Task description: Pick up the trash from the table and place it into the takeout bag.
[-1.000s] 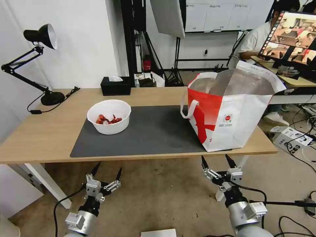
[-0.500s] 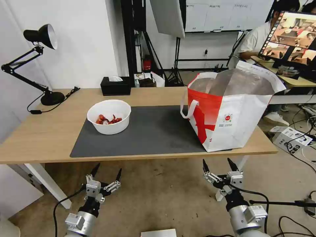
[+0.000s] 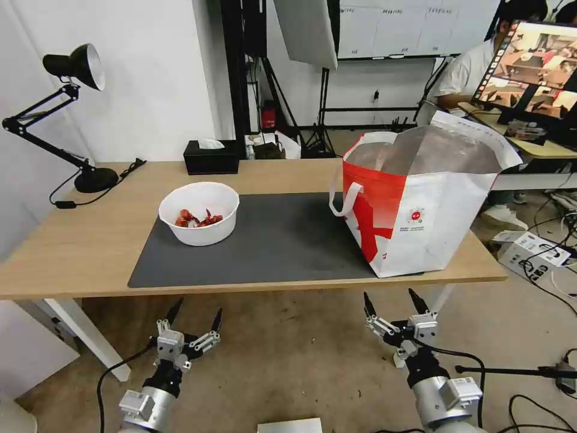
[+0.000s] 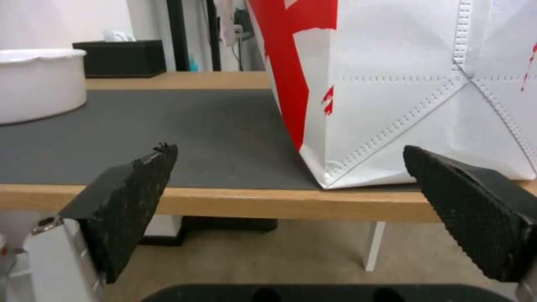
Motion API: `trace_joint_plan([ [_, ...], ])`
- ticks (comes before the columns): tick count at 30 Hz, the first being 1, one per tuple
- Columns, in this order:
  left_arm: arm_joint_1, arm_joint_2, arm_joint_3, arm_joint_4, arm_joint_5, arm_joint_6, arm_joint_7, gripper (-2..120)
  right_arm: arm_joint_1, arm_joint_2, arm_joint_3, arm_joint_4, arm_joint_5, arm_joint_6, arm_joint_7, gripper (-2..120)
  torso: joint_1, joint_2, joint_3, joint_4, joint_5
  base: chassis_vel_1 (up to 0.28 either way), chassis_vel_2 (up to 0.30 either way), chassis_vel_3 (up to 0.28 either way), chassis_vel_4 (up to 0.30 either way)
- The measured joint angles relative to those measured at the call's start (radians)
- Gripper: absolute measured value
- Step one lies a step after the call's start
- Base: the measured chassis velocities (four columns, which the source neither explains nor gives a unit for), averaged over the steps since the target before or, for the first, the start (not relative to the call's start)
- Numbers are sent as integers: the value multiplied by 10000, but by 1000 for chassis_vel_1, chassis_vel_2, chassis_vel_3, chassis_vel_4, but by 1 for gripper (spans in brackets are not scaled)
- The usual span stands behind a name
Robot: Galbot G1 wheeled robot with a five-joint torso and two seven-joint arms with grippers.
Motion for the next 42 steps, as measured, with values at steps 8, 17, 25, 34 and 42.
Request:
trace_joint_plan([
  [8,-1103,1376,-238,-463,-1337,1032,-445,100,6,-2,4,8,2,6,2,100,1,0,0,-1,-1,0,0,0,0],
  [17,-2587,3902,-416,-392,-3351,2056,-1225,100,9,-2,8,11,6,8,3,100,1,0,2,-1,-1,0,0,0,0],
  [25,-4632,5922,-181,435,-5704,2901,-1514,100,11,-3,8,12,11,9,2,100,3,-1,2,-5,2,0,0,0,0],
  [34,-6815,6756,907,1456,-8702,5224,-1651,100,11,-3,9,12,17,8,0,100,2,-1,1,-1,0,0,0,0,0],
  [42,-9455,6570,2465,2664,-11123,8029,-2315,100,11,-3,9,12,19,7,1,100,1,0,1,0,0,0,0,0,0],
])
